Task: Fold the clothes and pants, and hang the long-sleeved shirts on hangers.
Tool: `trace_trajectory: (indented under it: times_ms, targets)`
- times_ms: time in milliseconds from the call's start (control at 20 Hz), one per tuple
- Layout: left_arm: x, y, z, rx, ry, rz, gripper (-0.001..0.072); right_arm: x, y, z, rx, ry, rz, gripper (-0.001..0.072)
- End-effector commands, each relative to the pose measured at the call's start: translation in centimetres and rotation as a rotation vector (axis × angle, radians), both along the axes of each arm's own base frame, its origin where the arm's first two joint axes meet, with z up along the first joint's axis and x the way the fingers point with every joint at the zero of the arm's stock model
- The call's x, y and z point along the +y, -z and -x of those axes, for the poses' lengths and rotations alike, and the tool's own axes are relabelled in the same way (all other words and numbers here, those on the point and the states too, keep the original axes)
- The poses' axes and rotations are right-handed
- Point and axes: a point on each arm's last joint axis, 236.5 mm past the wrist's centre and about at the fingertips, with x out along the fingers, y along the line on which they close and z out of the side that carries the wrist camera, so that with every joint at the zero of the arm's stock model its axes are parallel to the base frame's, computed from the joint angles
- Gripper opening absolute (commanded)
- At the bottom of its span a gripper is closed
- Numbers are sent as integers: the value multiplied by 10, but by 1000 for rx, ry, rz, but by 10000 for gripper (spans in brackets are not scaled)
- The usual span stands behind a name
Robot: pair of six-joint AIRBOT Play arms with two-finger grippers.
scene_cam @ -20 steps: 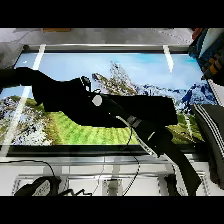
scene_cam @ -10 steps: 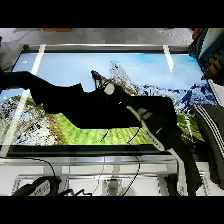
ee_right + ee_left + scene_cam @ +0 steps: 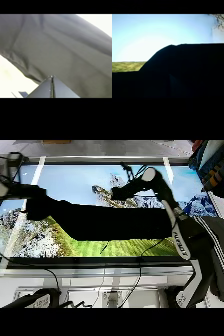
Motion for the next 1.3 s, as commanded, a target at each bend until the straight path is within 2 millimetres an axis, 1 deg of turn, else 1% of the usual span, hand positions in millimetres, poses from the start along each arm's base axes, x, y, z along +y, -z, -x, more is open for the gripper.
trace_trajectory:
  times_ms: [0,50,100,200,300,350,400,450,500,550,600,650,700,750,850,900,950,1000,1050,1100,1150,1250]
  targets:
    - [-77,34,-3,61,159,-39,11,-37,-32,-5,-68,36,31,20]
    - [-110,48,4,98,230,-45,11,-42,-37,-6,-80,44,35,19]
    - [-144,65,18,154,310,-56,12,-47,-40,-7,-89,52,41,20]
    - [-205,102,55,276,474,-101,12,-54,-42,-7,-90,58,54,20]
    - [-255,137,88,337,681,-192,14,-57,-39,-5,-82,54,69,20]
    - [-268,153,99,354,751,-250,98,-58,-38,-3,-73,49,72,20]
    - [-275,170,105,373,785,-317,376,-58,-36,0,-62,41,79,20]
    - [-273,183,105,382,784,-389,538,-59,-34,4,-49,32,86,20]
    - [-266,189,101,386,746,-449,531,-61,-32,7,-36,23,98,20]
    - [-258,189,96,380,699,-485,531,-65,-29,9,-28,19,120,20]
    - [-249,183,88,361,660,-503,524,-71,-24,9,-28,23,154,20]
    - [-240,173,79,338,630,-492,419,-83,-19,6,-31,36,197,20]
    - [-228,159,69,316,589,-465,350,-96,-15,4,-26,51,233,20]
    - [-212,144,58,291,527,-429,340,-111,-12,4,-11,65,259,20]
    - [-166,111,37,257,383,-317,340,-146,-6,5,30,89,298,20]
    - [-142,100,30,255,315,-252,340,-166,-4,5,51,104,310,19]
    - [-118,94,26,265,258,-185,340,-186,-3,4,71,132,312,19]
    - [-97,94,27,298,229,-112,339,-204,-1,2,83,166,308,20]
    - [-82,98,33,346,244,-40,340,-221,1,2,92,189,296,20]
    - [-72,101,39,384,256,43,340,-233,4,5,99,184,275,20]
    - [-61,105,42,408,242,146,340,-238,7,9,105,167,239,20]
    - [-37,119,42,431,155,313,344,-235,8,22,102,104,137,20]
